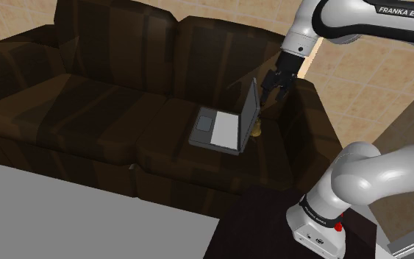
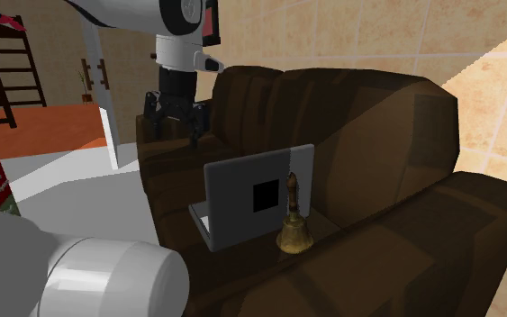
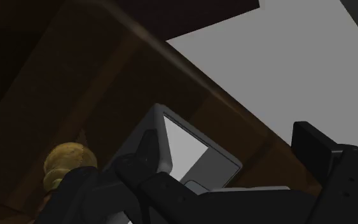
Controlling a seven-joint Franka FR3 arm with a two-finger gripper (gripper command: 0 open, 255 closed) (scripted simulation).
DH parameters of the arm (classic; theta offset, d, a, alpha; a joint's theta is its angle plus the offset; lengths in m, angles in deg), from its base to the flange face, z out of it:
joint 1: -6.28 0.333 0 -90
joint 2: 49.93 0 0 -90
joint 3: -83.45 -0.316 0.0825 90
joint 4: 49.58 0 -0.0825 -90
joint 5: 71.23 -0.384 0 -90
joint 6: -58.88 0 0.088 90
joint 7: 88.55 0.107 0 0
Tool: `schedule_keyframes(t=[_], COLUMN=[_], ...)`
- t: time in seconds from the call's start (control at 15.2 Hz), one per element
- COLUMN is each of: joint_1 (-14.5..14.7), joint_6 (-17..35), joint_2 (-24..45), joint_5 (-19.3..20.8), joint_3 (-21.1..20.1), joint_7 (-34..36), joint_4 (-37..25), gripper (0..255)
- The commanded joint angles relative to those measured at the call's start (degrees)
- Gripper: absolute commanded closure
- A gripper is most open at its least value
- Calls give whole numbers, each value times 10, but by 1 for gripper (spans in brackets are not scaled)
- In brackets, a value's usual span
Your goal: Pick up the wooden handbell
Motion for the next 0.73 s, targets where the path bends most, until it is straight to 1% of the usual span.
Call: schedule_keyframes(t=[0.0, 0.33, 0.66], joint_1=[0, -22, -42], joint_6=[0, 40, 79], joint_2=[0, 67, 142], joint_5=[0, 39, 71], joint_3=[0, 37, 73], joint_7=[0, -41, -79], joint_4=[0, -14, -43], gripper=[0, 0, 0])
